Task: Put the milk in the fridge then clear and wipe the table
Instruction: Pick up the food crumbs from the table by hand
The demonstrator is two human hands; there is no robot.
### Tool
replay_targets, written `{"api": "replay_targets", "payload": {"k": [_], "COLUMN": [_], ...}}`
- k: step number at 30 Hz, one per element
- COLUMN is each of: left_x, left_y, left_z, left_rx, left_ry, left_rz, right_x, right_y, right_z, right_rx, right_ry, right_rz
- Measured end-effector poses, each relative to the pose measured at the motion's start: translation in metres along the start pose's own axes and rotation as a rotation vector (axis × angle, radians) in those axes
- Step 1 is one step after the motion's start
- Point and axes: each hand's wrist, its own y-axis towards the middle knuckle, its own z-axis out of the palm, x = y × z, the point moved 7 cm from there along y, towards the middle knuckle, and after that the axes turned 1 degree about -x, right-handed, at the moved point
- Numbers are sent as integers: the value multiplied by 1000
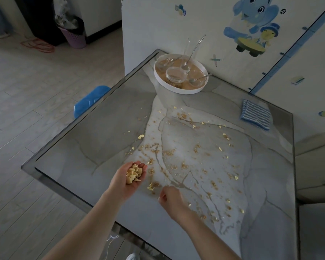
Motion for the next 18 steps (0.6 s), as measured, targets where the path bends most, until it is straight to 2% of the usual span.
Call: {"api": "replay_targets", "payload": {"k": [4,6,9,11,14,18], "left_x": [0,0,-6,-15,-34,-60], "left_y": [1,2,8,15,27,44], "left_z": [1,4,12,16,16,13], "left_rx": [-4,1,16,27,43,23], "left_ry": [-14,-47,-78,-86,-175,-274], "left_rz": [-15,-11,5,28,55,92], "right_x": [34,58,82,89,87,80], "right_y": [3,6,19,35,69,126], "right_z": [-32,-44,-53,-59,-79,-89], "right_rx": [-100,-118,-95,-69,-169,-251], "right_ry": [354,424,398,477,538,321], "right_rz": [-46,-121,-195,-218,-190,-125]}}
